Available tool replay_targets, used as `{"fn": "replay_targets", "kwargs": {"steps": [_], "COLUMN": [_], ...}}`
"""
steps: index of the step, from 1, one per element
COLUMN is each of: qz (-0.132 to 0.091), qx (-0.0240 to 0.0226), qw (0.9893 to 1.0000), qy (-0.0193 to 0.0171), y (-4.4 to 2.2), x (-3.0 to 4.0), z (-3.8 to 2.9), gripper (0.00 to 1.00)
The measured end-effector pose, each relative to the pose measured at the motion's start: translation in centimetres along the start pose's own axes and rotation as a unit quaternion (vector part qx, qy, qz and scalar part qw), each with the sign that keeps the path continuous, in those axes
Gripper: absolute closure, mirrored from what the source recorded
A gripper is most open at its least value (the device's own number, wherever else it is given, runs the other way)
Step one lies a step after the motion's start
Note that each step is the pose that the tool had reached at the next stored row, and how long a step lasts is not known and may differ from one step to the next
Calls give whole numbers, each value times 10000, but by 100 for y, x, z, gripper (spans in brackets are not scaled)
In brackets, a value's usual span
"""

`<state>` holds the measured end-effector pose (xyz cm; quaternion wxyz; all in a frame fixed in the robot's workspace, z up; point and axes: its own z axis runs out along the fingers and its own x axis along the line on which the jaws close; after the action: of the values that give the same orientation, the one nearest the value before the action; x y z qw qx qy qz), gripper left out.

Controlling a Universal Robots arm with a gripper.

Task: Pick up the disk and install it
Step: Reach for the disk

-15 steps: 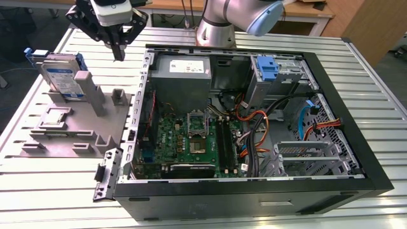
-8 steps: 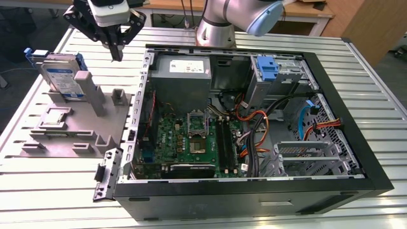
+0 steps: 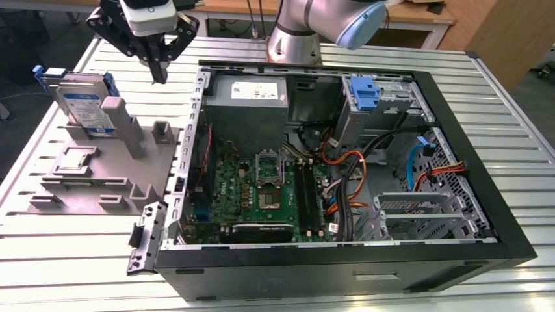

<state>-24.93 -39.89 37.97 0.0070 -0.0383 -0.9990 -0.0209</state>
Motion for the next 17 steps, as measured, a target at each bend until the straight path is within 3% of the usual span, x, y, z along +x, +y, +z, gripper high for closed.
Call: {"fn": "replay_targets", "kwargs": {"steps": [3,9,13,17], "qz": [1,0,0,0], "qx": [-1,0,0,0], "qw": [10000,10000,10000,10000], "qy": [-1,0,0,0], "y": [-2,-11,2,58], "x": [24,142,152,161], "z": [2,5,6,9], "gripper": [90,90,90,90]}}
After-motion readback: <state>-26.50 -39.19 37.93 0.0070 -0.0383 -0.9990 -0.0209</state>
